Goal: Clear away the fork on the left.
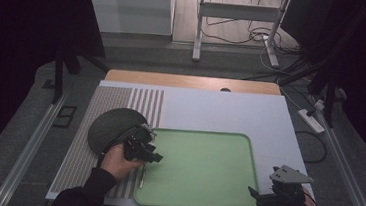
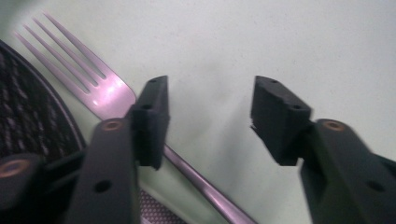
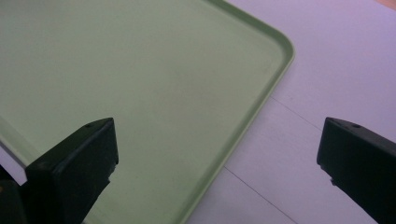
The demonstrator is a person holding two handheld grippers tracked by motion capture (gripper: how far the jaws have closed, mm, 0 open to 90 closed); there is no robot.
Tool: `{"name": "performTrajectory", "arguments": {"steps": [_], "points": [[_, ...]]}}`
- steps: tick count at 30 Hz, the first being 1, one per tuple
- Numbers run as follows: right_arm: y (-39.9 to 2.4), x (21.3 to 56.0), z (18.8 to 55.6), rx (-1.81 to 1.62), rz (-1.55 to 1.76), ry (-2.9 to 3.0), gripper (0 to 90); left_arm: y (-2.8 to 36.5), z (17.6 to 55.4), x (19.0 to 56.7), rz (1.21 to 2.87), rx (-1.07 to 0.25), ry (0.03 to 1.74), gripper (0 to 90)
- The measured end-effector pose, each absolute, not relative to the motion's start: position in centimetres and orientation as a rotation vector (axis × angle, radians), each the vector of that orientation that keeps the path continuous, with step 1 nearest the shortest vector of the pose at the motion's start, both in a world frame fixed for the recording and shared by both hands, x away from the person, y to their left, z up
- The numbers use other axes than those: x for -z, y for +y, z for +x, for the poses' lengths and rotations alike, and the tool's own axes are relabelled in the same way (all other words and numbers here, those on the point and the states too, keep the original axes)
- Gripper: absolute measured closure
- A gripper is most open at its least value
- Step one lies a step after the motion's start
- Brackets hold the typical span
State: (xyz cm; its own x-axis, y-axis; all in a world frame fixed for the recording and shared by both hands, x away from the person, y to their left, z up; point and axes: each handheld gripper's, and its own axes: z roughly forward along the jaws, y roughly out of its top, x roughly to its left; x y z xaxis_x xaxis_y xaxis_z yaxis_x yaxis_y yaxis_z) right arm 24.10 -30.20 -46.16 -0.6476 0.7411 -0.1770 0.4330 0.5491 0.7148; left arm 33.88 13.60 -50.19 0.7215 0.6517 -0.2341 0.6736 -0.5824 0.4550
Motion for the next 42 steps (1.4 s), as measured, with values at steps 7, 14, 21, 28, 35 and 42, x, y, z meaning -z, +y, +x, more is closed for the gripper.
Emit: {"name": "performTrajectory", "arguments": {"steps": [7, 14, 21, 28, 35, 42], "points": [[-30.2, 46.2, 24.1, -0.891, 0.949, 2.323, 0.0, 14.3, 34.1, 50.2, 2.346, 0.052, 1.03, 26.3], [-30.2, 46.2, 24.1, -0.892, 0.949, 2.323, 0.0, 15.0, 34.0, 50.1, 2.312, 0.02, 1.008, 17.0], [-30.2, 46.2, 24.1, -0.892, 0.948, 2.323, 0.0, 15.4, 34.0, 50.0, 2.288, 0.013, 0.986, 8.8], [-30.2, 46.1, 24.1, -0.892, 0.952, 2.321, 0.0, 16.2, 33.9, 49.8, 2.267, -0.017, 0.975, 4.3], [-30.3, 46.1, 24.1, -0.895, 0.955, 2.321, 0.0, 17.1, 33.7, 49.5, 2.238, -0.022, 0.989, 3.3], [-30.3, 46.1, 24.1, -0.896, 0.958, 2.32, 0.0, 17.9, 33.5, 49.4, 2.201, 0.009, 0.989, 0.2]]}}
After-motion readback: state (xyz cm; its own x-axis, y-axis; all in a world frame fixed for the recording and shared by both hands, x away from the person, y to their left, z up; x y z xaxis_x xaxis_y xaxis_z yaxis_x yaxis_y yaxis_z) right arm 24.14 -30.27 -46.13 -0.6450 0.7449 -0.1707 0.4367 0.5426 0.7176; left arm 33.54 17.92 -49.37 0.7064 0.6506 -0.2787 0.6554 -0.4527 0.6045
